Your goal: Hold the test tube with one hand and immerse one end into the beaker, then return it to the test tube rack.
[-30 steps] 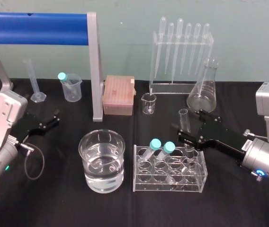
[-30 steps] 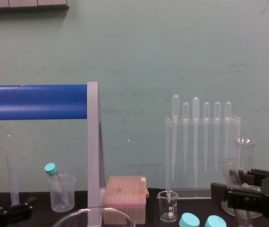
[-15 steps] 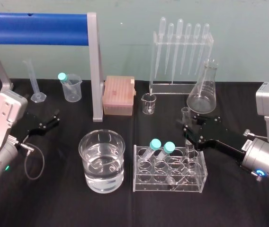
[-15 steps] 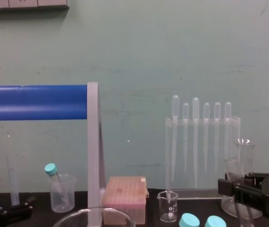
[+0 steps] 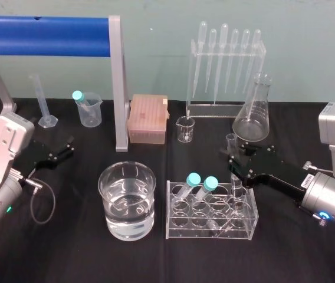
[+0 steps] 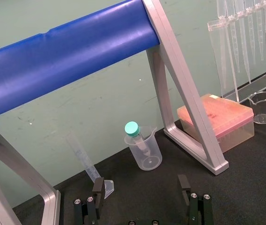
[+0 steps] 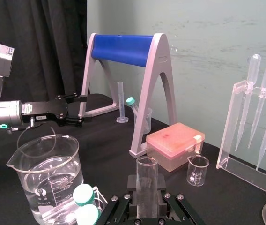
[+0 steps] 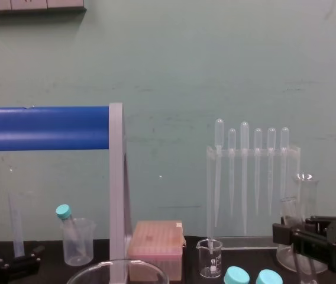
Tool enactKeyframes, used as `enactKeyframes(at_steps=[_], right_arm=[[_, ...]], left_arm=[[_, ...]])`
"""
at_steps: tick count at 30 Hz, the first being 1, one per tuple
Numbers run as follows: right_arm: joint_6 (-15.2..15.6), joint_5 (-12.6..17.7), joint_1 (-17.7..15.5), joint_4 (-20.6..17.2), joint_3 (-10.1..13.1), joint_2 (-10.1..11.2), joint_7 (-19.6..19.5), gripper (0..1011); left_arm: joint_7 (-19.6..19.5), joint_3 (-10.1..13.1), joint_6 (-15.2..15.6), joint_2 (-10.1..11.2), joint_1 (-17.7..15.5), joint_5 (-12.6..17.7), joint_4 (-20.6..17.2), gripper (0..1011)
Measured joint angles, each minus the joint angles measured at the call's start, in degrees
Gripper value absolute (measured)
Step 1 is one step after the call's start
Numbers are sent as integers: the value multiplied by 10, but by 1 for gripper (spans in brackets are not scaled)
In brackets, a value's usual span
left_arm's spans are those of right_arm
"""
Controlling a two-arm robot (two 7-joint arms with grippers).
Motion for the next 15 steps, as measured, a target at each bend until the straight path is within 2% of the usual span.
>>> enactKeyframes(at_steps=[3, 8, 11, 15], right_arm=[[0, 0, 0, 0, 0, 0, 0, 225], [6, 22, -4, -8, 11, 0, 4, 226], [8, 47, -9, -26, 24, 2, 7, 225], [3, 66, -13, -43, 37, 5, 7, 225]], left_arm=[[0, 0, 0, 0, 0, 0, 0, 1000], [0, 0, 0, 0, 0, 0, 0, 1000], [0, 0, 0, 0, 0, 0, 0, 1000], [0, 0, 0, 0, 0, 0, 0, 1000]])
